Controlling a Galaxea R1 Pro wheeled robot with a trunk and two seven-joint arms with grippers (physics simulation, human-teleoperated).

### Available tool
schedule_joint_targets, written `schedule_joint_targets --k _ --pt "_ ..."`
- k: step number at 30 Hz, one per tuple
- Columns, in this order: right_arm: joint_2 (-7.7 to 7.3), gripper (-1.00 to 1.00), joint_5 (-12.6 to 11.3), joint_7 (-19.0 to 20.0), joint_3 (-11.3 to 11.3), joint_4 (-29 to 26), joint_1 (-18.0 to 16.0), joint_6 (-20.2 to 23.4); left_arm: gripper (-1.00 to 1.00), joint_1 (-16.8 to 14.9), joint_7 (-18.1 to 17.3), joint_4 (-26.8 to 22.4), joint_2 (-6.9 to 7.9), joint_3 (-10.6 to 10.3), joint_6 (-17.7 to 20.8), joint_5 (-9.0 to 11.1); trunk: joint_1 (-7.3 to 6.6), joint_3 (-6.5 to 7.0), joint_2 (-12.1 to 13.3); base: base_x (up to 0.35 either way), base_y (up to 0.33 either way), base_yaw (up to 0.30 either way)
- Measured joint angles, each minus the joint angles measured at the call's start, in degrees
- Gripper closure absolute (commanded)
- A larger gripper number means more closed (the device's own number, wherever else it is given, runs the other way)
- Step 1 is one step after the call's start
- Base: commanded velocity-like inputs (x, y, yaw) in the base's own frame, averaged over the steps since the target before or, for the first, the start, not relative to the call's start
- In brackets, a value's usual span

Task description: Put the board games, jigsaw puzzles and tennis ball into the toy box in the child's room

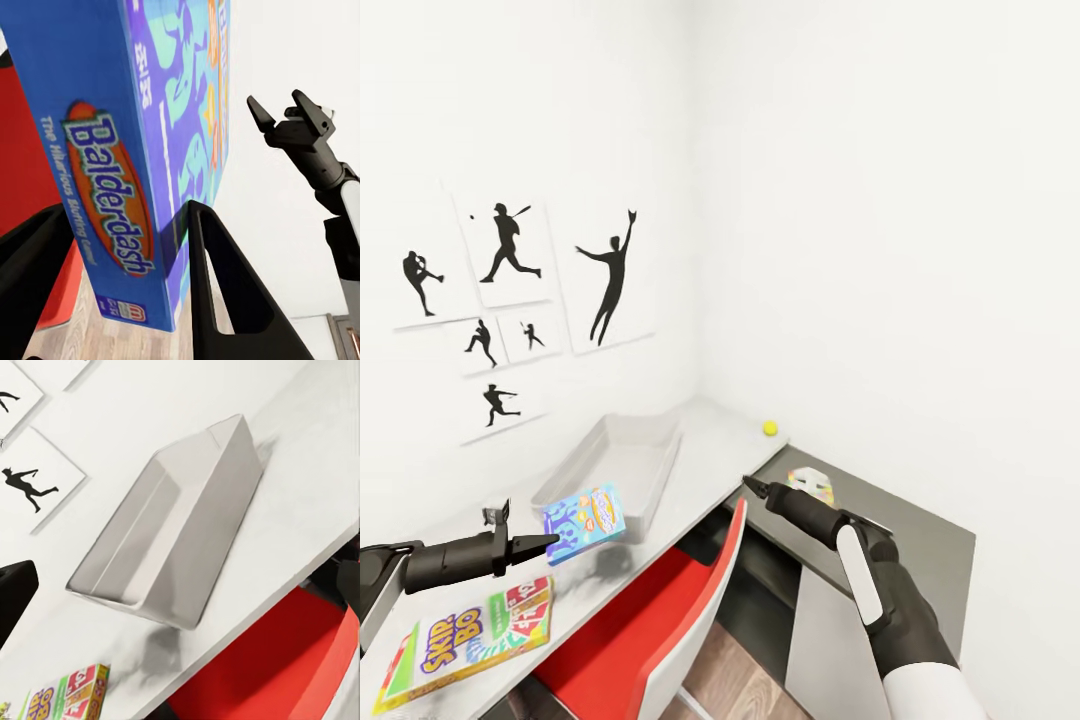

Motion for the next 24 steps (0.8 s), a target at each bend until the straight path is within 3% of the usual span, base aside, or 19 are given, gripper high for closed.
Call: schedule_joint_targets --k 24 --pt "0.00 -1.00 0.0 0.0 0.1 0.0 0.0 0.0 1.00 0.0 0.0 0.0 0.00 0.0 0.0 0.0 0.01 0.46 0.0 0.046 -0.079 0.278"
